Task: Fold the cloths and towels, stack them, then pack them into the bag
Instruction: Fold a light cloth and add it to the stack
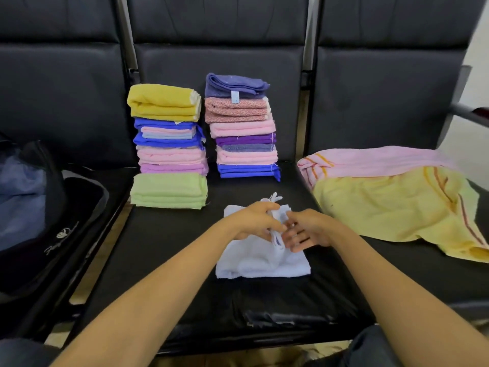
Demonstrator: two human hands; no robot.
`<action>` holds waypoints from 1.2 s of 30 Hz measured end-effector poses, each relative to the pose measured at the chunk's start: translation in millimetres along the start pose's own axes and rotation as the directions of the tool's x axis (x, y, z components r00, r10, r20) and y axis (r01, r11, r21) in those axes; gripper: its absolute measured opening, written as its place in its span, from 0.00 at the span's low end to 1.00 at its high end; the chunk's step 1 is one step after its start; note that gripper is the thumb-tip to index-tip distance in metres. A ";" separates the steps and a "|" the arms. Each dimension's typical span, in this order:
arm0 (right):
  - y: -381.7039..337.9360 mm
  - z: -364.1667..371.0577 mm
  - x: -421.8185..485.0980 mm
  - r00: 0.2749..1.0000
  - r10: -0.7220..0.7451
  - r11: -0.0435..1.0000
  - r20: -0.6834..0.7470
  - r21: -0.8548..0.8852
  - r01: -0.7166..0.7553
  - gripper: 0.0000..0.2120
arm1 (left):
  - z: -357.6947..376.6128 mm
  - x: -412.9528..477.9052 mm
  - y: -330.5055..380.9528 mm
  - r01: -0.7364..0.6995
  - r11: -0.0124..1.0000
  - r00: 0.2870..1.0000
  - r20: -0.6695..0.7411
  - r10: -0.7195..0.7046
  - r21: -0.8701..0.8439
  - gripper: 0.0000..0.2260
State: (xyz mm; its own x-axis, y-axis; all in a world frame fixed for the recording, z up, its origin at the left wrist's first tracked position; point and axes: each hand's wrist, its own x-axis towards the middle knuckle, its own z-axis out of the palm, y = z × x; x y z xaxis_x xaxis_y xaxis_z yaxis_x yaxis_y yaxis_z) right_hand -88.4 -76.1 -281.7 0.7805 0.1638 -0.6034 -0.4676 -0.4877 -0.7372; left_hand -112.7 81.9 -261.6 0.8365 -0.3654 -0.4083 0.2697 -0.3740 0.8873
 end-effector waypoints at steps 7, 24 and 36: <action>4.4 -2.8 2.0 1.000 0.008 0.997 -0.003 -0.074 -0.008 0.19 | -9.5 8.1 -19.5 -0.009 0.973 0.987 -0.159 -0.028 -0.229 0.26; 1.4 9.4 3.7 0.981 -0.073 0.867 -0.179 -0.497 -0.026 0.27 | -32.7 -13.1 -71.6 0.198 0.910 0.913 -0.268 -0.307 -0.365 0.20; -7.8 18.6 5.2 0.980 0.005 0.894 0.201 0.439 -0.095 0.34 | -49.4 -53.4 41.3 -0.109 0.973 0.962 -0.269 0.052 -0.203 0.11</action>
State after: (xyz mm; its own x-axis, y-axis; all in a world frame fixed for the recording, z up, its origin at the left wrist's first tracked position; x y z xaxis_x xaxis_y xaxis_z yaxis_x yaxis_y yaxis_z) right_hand -88.5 -55.5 -284.8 0.6788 0.3300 -0.6560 -0.6739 -0.0749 -0.7350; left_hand -122.7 128.1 -192.5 0.9468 -0.1414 -0.2891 0.2679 -0.1513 0.9515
